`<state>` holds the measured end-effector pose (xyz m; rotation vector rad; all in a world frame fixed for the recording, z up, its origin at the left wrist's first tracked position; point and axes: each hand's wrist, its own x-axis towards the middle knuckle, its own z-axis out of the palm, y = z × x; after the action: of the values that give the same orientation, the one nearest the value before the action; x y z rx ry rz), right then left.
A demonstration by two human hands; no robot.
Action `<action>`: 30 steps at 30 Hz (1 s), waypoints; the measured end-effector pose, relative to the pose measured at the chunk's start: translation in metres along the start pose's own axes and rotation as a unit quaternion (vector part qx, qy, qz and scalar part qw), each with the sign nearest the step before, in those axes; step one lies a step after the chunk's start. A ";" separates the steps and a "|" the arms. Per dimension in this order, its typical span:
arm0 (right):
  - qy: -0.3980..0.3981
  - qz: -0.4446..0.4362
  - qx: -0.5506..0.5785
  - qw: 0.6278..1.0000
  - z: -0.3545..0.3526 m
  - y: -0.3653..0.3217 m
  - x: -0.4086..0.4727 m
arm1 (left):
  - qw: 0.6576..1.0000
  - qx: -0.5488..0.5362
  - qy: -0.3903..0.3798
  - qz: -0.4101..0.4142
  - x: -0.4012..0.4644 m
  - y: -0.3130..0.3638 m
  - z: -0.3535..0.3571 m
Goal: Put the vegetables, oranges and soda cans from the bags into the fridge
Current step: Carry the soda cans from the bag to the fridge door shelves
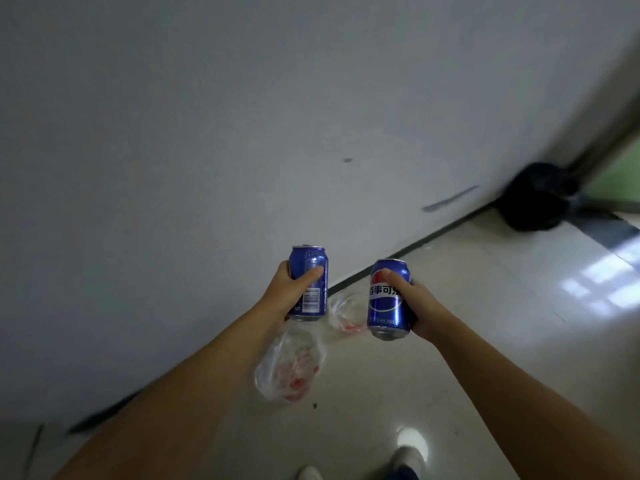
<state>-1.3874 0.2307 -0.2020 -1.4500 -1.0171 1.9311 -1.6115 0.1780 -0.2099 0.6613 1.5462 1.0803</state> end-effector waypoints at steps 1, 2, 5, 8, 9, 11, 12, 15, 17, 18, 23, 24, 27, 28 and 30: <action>0.020 -0.015 0.009 1.000 -0.016 -0.003 -0.017 | 0.999 0.014 -0.025 0.014 -0.004 0.011 0.018; 0.043 -0.030 0.018 0.998 -0.033 -0.006 -0.036 | 0.998 0.028 -0.052 0.028 -0.009 0.022 0.039; 0.119 -0.072 0.050 0.989 -0.094 -0.011 -0.097 | 0.987 0.063 -0.135 0.057 -0.029 0.046 0.112; 0.200 -0.109 0.081 0.970 -0.163 -0.006 -0.174 | 0.965 0.102 -0.226 0.086 -0.067 0.057 0.201; 0.227 -0.123 0.092 0.962 -0.188 -0.001 -0.202 | 0.954 0.112 -0.260 0.097 -0.084 0.056 0.234; 0.282 -0.150 0.116 0.941 -0.237 0.014 -0.263 | 0.929 0.133 -0.323 0.119 -0.127 0.051 0.300; 0.309 -0.167 0.130 0.927 -0.260 0.023 -0.296 | 0.917 0.139 -0.350 0.129 -0.153 0.047 0.333; 0.385 -0.197 0.157 0.888 -0.324 0.061 -0.396 | 0.884 0.149 -0.416 0.152 -0.232 0.024 0.427; 0.421 -0.204 0.170 0.867 -0.360 0.090 -0.463 | 0.861 0.154 -0.459 0.152 -0.285 0.004 0.483; 0.438 -0.205 0.173 0.858 -0.376 0.105 -0.495 | 0.850 0.160 -0.479 0.148 -0.310 -0.006 0.508; 0.521 -0.202 0.194 0.806 -0.445 0.166 -0.617 | 0.812 0.158 -0.548 0.121 -0.415 -0.055 0.614; 0.532 -0.202 0.197 0.798 -0.457 0.174 -0.633 | 0.808 0.158 -0.556 0.115 -0.429 -0.063 0.632; 0.551 -0.213 0.198 0.782 -0.492 0.189 -0.668 | 0.789 0.169 -0.577 0.125 -0.463 -0.073 0.680; 0.555 -0.218 0.197 0.778 -0.504 0.191 -0.677 | 0.783 0.172 -0.582 0.134 -0.471 -0.073 0.696; 0.564 -0.227 0.195 0.770 -0.532 0.191 -0.689 | 0.772 0.183 -0.588 0.159 -0.481 -0.070 0.728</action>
<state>-0.6696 -0.2726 -0.0432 -1.5249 -0.2832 0.5865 -0.7802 -0.0517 -0.0568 1.5378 0.5006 0.3464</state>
